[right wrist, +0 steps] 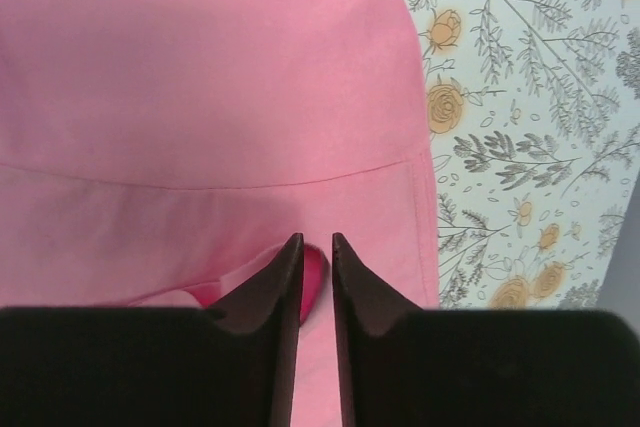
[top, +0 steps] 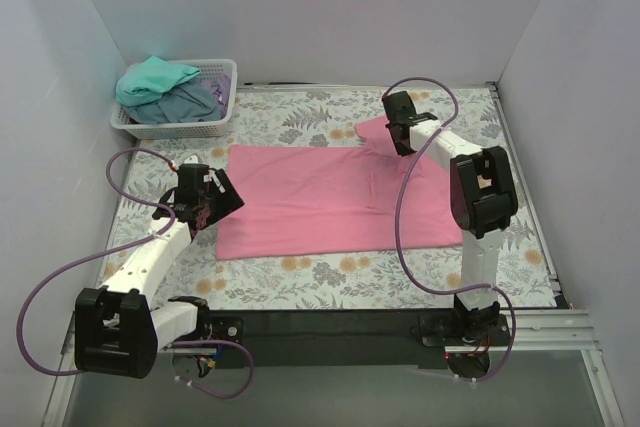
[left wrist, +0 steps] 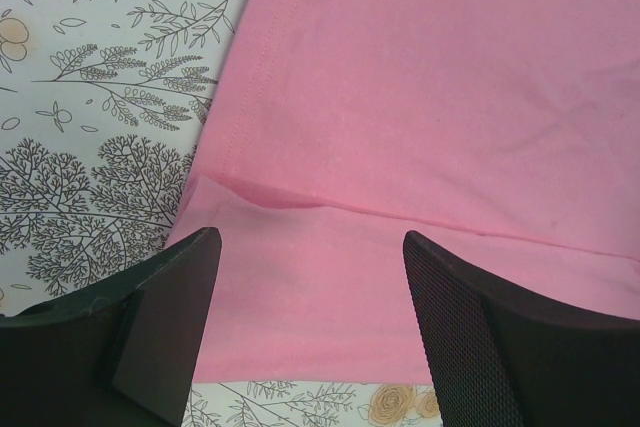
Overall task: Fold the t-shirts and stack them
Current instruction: Fold the tshirt
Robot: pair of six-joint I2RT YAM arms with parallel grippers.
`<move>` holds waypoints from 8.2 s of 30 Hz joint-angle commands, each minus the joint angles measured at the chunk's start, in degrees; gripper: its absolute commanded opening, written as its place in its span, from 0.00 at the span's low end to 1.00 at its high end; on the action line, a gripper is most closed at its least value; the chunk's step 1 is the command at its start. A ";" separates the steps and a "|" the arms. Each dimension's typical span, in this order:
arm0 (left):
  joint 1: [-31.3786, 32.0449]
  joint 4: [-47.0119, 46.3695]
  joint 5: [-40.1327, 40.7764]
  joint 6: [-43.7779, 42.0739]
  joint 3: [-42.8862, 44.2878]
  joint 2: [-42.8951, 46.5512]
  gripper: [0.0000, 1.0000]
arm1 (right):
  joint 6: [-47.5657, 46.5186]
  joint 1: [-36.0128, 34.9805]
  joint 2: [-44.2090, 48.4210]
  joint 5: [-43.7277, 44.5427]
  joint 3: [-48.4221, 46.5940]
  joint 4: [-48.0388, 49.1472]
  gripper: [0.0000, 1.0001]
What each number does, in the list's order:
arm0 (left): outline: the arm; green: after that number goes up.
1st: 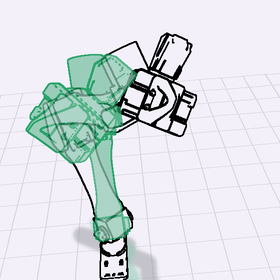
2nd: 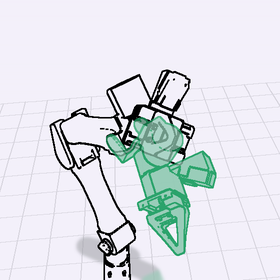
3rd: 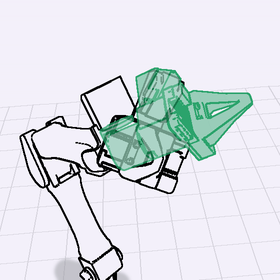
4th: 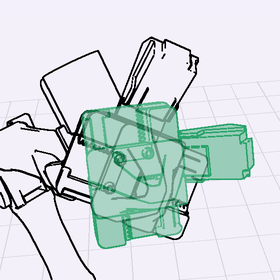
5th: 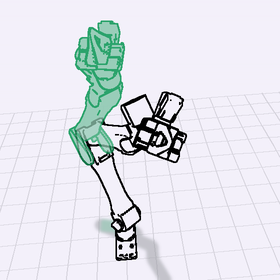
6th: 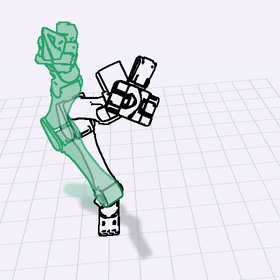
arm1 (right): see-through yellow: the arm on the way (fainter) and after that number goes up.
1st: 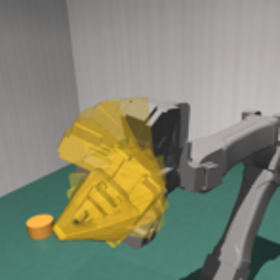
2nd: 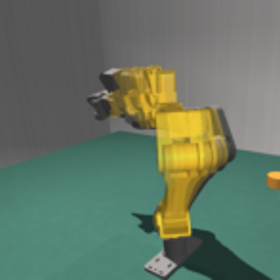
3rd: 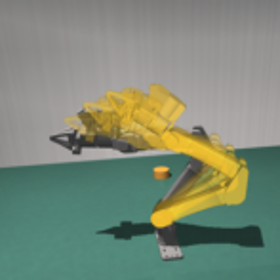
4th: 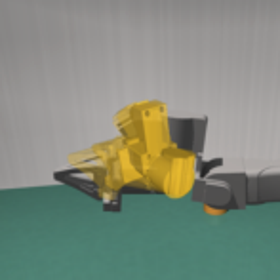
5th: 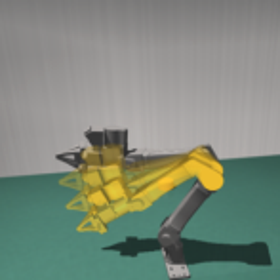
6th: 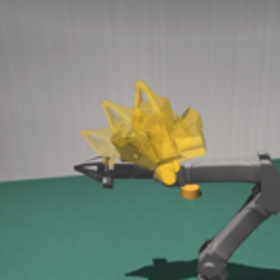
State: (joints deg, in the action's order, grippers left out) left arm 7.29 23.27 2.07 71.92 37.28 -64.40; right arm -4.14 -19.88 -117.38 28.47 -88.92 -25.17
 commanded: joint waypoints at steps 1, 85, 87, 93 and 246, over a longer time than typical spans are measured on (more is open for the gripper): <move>0.18 -1.03 0.13 -0.82 0.16 0.33 0.73 | 3.51 0.37 1.19 4.32 -1.43 1.17 0.26; 0.27 -0.94 -0.22 -0.47 -0.10 0.94 0.73 | 13.89 -5.26 15.06 -28.73 13.58 5.13 0.42; 0.36 0.28 -0.65 0.67 -0.10 1.56 0.73 | 15.90 -3.51 19.37 -27.08 16.66 5.22 0.42; 1.59 2.49 -1.98 4.63 -1.06 2.53 0.73 | 21.36 6.41 30.71 -28.02 31.34 6.61 0.40; 5.81 -1.56 20.43 -8.73 40.24 -50.74 0.00 | -1.92 24.10 4.80 -35.24 16.59 11.37 0.38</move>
State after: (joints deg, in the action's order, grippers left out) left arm 12.86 19.05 21.65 63.66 77.69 -116.44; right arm -5.21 4.16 -112.14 -6.81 -73.23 -13.10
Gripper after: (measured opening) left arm 0.012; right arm 0.391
